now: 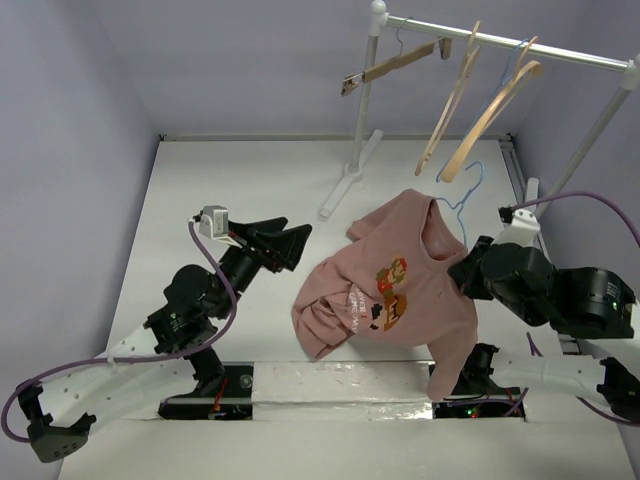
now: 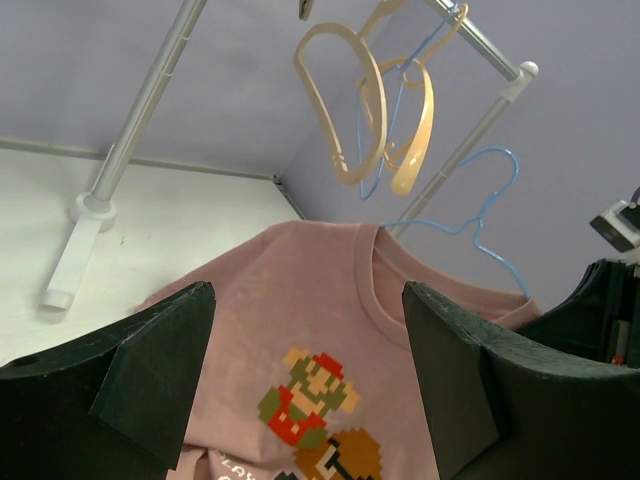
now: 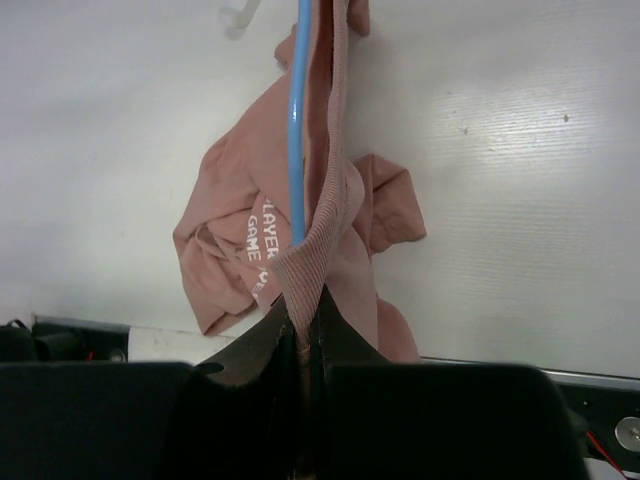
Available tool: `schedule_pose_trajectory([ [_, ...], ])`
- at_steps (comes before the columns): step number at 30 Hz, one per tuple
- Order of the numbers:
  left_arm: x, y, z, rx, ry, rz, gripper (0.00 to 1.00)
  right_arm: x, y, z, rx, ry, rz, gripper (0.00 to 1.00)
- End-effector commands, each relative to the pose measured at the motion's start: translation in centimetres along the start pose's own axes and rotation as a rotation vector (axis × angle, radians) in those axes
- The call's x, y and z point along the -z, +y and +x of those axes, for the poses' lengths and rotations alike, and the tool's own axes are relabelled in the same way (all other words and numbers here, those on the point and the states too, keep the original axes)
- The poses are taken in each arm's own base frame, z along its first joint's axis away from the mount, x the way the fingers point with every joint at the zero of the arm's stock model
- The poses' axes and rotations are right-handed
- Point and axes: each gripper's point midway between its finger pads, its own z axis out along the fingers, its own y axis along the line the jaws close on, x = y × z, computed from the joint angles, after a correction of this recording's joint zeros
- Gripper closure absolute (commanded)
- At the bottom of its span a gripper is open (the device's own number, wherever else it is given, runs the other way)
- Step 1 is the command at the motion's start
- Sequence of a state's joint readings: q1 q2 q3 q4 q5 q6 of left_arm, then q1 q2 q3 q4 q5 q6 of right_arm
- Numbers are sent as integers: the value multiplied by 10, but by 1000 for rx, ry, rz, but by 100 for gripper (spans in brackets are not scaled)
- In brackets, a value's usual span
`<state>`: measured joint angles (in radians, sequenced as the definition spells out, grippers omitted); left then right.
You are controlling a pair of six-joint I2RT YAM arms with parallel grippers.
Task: Place the t-shirt on the hanger
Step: Place the hanger at the clothesline.
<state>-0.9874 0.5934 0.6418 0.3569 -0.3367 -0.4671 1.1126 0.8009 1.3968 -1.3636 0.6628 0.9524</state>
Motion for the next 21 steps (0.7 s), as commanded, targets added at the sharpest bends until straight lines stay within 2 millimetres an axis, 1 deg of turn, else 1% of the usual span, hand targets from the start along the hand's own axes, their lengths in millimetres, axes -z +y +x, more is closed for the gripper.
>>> schedule_pose_trajectory([
  [1,5,-5,-12,4,-50,32,28,0,-42,-6,9,-61,176,100],
  [5,10,-1,-11,-4,-55,29,28,-12,-50,-4,47,-31,275,100],
  [6,12,0,-12,-4,-59,31,28,-14,-56,-9,43,-39,321,100],
  [7,15,-1,-16,1,-73,37,27,-14,-60,-12,42,-46,345,100],
  [8,17,1,-15,-1,-72,36,28,-14,-66,-15,61,-49,372,100],
  [9,19,0,-17,2,-82,42,28,-11,-76,-23,36,-73,418,100],
  [10,21,1,-18,0,-85,42,28,-9,-81,-27,37,-85,440,100],
  [12,22,5,-15,-4,-84,38,27,-4,-89,-39,49,-122,485,100],
  [13,22,7,-14,-11,-84,31,27,-4,-89,-47,50,-139,506,100],
  [16,23,9,-11,-22,-77,24,27,-7,-92,-63,103,-161,576,100],
  [17,23,10,-11,-29,-75,23,27,-12,-96,-67,155,-147,629,100],
  [18,24,11,-11,-36,-74,19,27,-11,-104,-73,174,-165,685,100],
  [19,27,11,-15,-33,-88,15,27,-11,-107,-77,180,-163,707,100],
  [20,28,11,-17,-35,-93,10,26,-8,-107,-88,165,-185,708,100],
  [21,30,10,-15,-41,-87,13,26,-8,-98,-100,185,-219,660,100],
])
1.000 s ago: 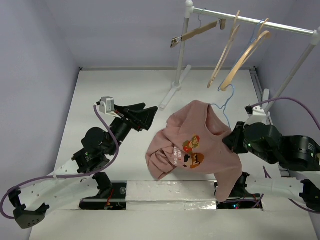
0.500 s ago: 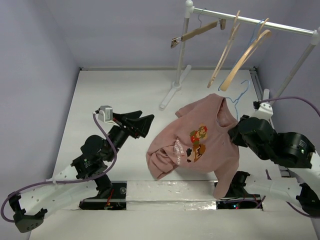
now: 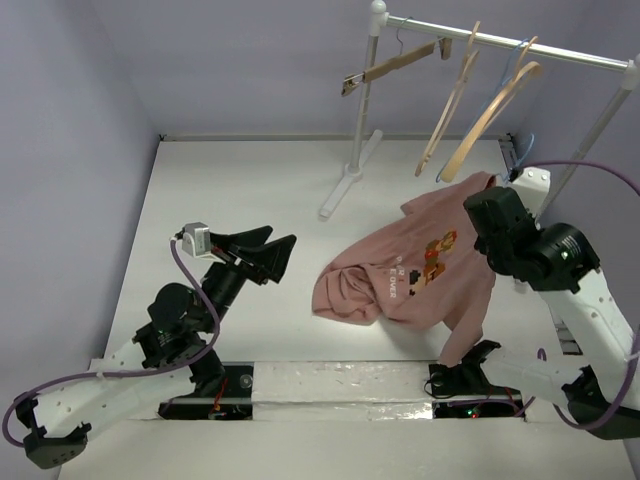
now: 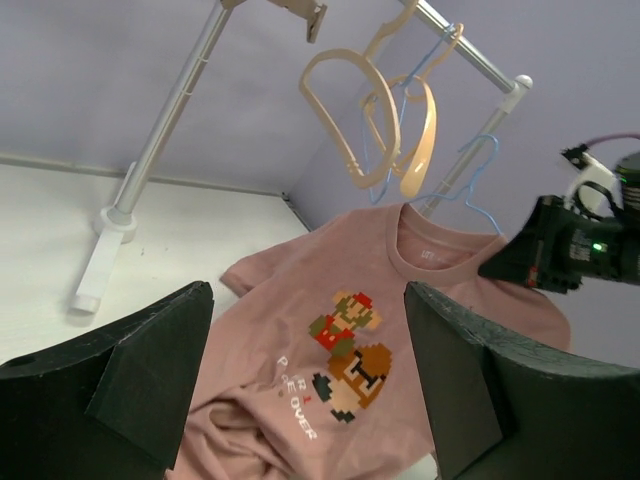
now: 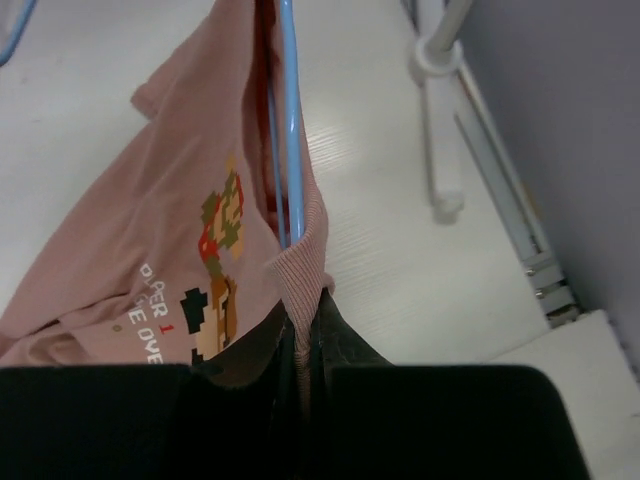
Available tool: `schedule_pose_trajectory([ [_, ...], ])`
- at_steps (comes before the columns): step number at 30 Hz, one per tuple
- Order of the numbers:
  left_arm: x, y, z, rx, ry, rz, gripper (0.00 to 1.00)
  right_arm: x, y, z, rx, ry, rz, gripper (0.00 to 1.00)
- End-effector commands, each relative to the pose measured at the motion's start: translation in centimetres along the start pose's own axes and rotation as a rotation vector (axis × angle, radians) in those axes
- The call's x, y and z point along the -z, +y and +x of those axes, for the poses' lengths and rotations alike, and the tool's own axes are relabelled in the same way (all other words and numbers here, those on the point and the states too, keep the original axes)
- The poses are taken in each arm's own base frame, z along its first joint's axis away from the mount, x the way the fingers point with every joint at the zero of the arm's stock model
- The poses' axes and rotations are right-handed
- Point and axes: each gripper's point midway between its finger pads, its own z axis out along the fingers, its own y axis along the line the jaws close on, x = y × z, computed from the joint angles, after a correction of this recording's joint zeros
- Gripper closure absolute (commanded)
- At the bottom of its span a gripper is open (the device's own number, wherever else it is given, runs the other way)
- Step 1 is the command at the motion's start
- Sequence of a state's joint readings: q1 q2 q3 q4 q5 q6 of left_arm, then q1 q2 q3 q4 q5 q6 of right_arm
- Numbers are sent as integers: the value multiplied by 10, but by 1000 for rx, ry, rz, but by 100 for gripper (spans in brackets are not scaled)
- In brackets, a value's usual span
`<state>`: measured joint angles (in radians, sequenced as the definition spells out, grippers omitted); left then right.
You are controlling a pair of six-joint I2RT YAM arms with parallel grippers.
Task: Place the t-shirt on the hanger
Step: Place the hanger at the clothesline.
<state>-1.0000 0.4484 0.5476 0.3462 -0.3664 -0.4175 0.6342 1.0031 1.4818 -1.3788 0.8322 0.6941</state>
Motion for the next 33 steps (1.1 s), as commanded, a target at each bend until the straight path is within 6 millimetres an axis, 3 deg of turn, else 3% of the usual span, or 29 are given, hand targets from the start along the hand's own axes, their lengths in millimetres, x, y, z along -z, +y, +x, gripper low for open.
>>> schedule_pose_trajectory([
  [1,7,-2,-18,-8,-64,-8,25,7,-25,-43,73,-134,70,100],
  [3,8,-2,-18,-21,-63,-16,22,14,-34,-68,52,-230,68,100],
  [10,9,6,-18,-31,-64,-69,7,9,-39,-109,86,-325,92,100],
  [16,10,13,-19,-37,-76,-105,2,9,-37,-151,123,-390,62,100],
  [19,9,13,-17,-46,-66,-113,1,-5,-33,-162,139,-368,29,100],
  [25,11,21,-15,-52,-66,-169,2,-15,-27,-181,111,-391,-18,100],
  [31,9,19,-13,-56,-59,-165,2,-12,-40,-203,102,-436,26,100],
  [33,9,19,-12,-56,-57,-161,2,-19,-40,-205,110,-425,40,100],
])
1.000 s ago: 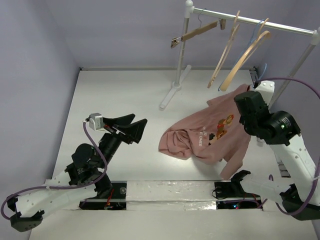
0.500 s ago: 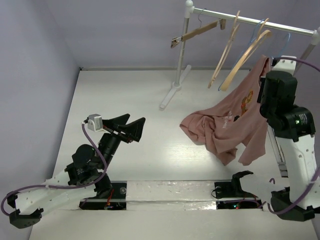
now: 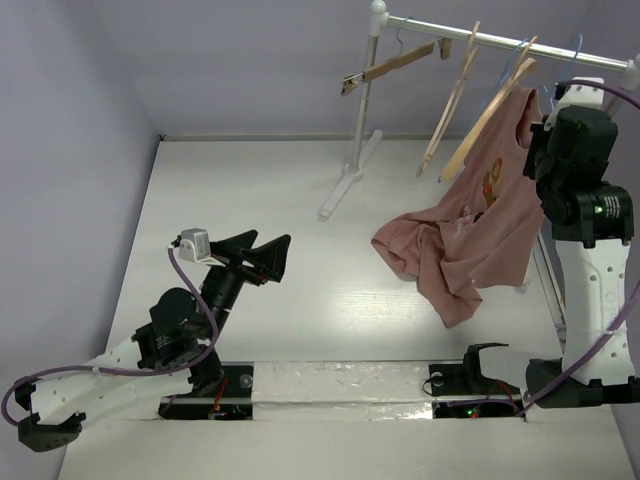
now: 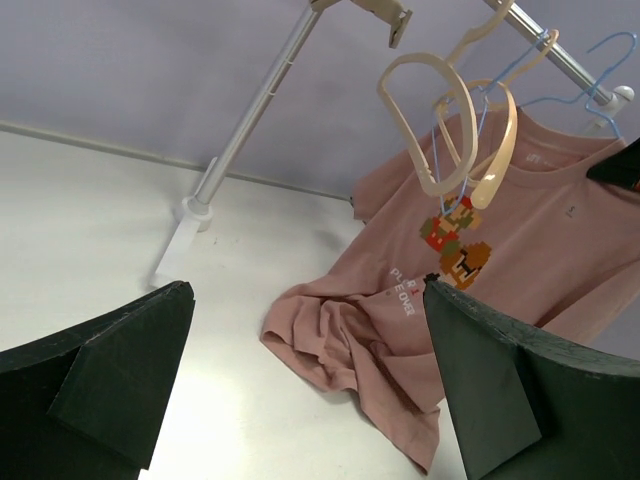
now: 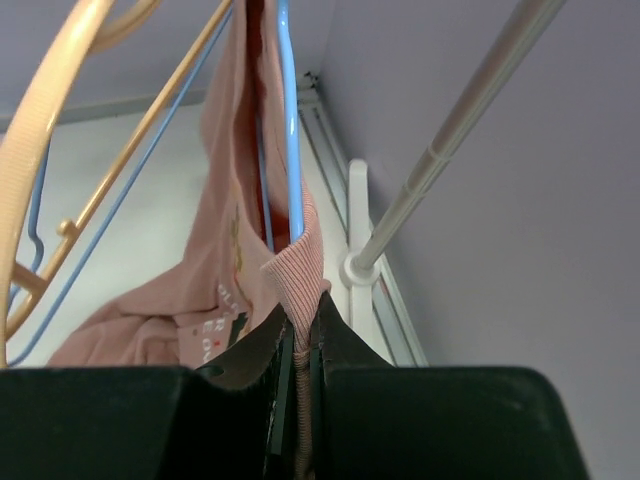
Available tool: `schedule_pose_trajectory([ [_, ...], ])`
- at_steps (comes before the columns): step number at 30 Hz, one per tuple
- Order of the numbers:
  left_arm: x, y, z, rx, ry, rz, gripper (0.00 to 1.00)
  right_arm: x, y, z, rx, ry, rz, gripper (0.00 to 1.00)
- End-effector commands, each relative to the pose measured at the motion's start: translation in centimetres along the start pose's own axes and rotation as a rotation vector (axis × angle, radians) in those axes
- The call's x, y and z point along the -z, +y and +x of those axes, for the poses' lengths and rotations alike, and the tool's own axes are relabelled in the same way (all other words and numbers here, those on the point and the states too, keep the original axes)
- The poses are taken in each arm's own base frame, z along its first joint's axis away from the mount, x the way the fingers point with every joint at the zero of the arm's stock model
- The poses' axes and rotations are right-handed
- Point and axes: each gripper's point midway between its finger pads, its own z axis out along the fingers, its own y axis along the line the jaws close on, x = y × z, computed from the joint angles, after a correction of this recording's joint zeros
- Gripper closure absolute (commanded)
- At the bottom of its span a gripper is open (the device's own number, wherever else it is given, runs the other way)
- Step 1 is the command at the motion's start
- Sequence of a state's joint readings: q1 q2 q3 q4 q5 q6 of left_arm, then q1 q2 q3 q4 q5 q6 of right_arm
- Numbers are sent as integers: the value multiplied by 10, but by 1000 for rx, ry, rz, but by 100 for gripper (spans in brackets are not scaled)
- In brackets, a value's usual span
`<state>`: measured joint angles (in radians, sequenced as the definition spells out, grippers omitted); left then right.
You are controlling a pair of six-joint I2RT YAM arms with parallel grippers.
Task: Place the t-shirt on the hanger
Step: Place the hanger at the clothesline.
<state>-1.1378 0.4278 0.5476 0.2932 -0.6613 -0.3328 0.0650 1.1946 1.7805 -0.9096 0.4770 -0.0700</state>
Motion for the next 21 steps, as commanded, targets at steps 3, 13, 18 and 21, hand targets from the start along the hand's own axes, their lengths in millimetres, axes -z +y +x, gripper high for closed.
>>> schedule_pose_trajectory([
  [3,0,-4,-13,18,-35,7,2,-4,-12,-41,-61,-125,22,100],
  [13,2,-2,-15,25,-44,0,2,-30,-38,-23,-121,-69,119,100],
  [18,2,-2,-16,26,-46,-3,2,-45,-45,-18,-131,-40,151,100],
  [21,3,-2,-16,29,-48,0,2,-56,-34,-4,-132,-10,119,100],
])
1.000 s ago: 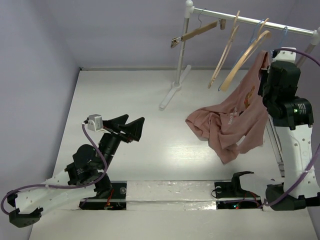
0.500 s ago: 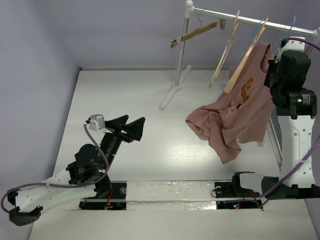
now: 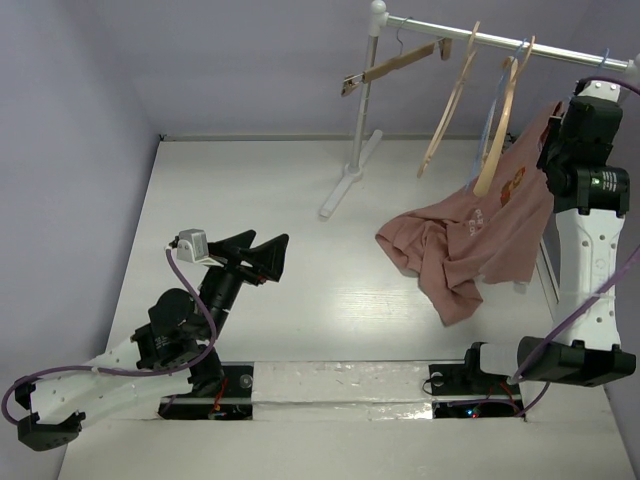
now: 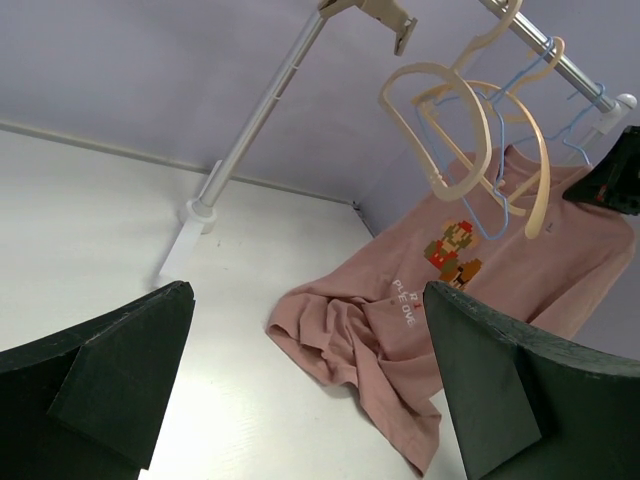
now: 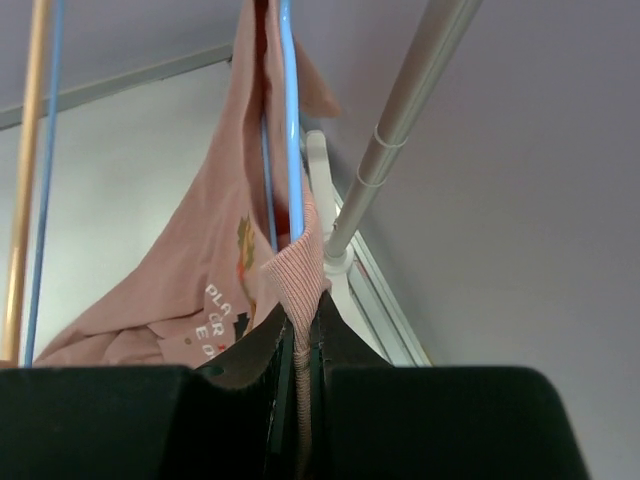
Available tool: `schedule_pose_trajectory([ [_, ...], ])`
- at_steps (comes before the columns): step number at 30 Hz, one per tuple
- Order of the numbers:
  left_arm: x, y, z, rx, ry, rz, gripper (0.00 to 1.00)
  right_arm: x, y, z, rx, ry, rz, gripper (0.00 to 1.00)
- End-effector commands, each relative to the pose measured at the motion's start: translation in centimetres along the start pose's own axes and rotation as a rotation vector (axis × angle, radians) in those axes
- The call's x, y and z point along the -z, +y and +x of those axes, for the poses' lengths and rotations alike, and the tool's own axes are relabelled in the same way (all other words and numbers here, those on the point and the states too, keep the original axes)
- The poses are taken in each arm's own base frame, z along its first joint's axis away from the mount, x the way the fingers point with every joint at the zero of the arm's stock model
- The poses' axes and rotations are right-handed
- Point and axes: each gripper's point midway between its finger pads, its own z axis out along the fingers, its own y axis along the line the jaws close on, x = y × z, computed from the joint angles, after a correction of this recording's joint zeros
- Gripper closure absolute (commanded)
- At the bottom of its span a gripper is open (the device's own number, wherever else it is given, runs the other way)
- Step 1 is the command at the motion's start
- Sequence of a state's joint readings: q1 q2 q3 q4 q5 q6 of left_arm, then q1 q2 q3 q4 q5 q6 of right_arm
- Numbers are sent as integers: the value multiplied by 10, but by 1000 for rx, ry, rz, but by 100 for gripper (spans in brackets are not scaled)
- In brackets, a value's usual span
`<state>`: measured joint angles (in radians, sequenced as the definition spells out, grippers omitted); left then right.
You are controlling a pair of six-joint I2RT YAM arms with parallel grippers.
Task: Place the t-shirt on the hanger
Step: Place the hanger at the clothesline, then reset both arms
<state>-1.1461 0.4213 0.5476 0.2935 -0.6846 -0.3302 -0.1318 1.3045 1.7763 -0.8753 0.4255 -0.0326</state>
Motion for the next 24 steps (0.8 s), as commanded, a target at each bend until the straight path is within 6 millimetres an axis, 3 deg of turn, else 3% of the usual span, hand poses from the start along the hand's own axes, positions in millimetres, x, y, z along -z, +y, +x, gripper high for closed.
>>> schedule_pose_trajectory([
  [1,2,-4,-15,29,-42,14,2,-9,3,-16,-74,-86,-10,100],
  [5,2,-4,-15,29,-41,15,2,-12,8,5,-112,-77,-22,100],
  [11,3,-5,-16,32,-43,19,2,2,1,8,-141,-100,-15,97],
  [14,2,-3,-16,29,-43,13,1,12,-7,7,-176,-106,11,46],
  [15,2,-4,-16,27,-44,11,1,16,-8,6,-189,-111,9,20],
  [17,1,-3,-15,20,-41,5,1,31,-15,-2,-220,-154,10,0],
  [19,1,-2,-14,17,-40,-1,1,47,-18,-9,-257,-188,-8,0],
  [24,-3,5,-12,-10,-41,-46,1,113,-18,-16,-400,-296,-166,0],
])
